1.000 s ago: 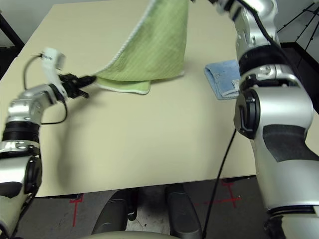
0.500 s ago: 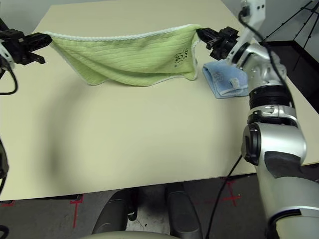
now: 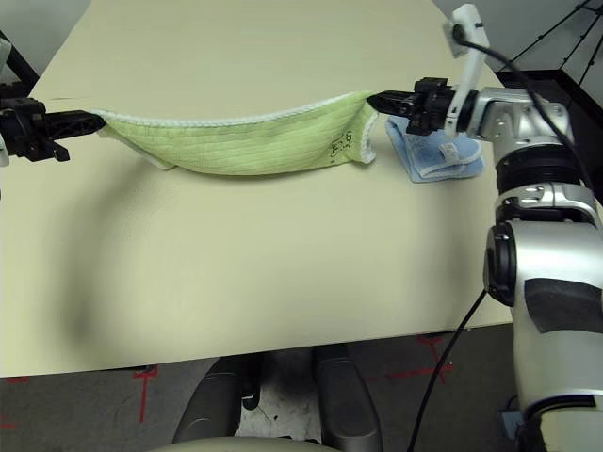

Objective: Fold the towel and set it aside.

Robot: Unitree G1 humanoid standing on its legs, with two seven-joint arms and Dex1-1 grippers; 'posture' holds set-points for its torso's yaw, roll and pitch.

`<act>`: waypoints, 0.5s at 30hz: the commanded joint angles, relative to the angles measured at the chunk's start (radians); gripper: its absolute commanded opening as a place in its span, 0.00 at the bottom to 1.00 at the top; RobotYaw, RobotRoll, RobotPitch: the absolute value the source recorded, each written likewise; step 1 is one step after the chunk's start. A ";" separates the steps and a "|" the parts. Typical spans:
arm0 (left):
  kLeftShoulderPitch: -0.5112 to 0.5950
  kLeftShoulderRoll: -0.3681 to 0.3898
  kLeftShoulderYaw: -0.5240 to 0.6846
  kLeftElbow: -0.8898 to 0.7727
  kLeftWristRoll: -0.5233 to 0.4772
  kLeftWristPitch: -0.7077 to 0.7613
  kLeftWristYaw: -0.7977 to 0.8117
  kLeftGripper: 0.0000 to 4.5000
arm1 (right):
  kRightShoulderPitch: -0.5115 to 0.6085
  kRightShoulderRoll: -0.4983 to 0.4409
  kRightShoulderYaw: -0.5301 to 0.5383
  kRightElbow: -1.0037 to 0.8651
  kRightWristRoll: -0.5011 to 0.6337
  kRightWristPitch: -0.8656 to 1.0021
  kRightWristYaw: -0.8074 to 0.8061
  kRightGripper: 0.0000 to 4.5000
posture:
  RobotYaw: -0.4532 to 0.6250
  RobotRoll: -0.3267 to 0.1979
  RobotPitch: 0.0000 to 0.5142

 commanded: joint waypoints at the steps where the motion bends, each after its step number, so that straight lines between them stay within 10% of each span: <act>1: -0.178 -0.068 0.062 0.269 0.067 -0.356 0.236 0.00 | -0.086 0.035 -0.102 0.067 0.016 -0.284 -0.247 0.00 | 0.37 0.62 0.44; 7: -0.392 -0.178 0.260 0.449 -0.055 -0.715 0.367 0.00 | -0.128 0.071 -0.211 0.090 0.070 -0.563 -0.311 0.00 | 0.36 0.62 0.44; 15: -0.042 -0.133 -0.008 0.305 0.125 -0.480 0.079 0.00 | 0.039 0.059 -0.038 0.088 -0.063 -0.356 -0.020 0.00 | 0.35 0.62 0.46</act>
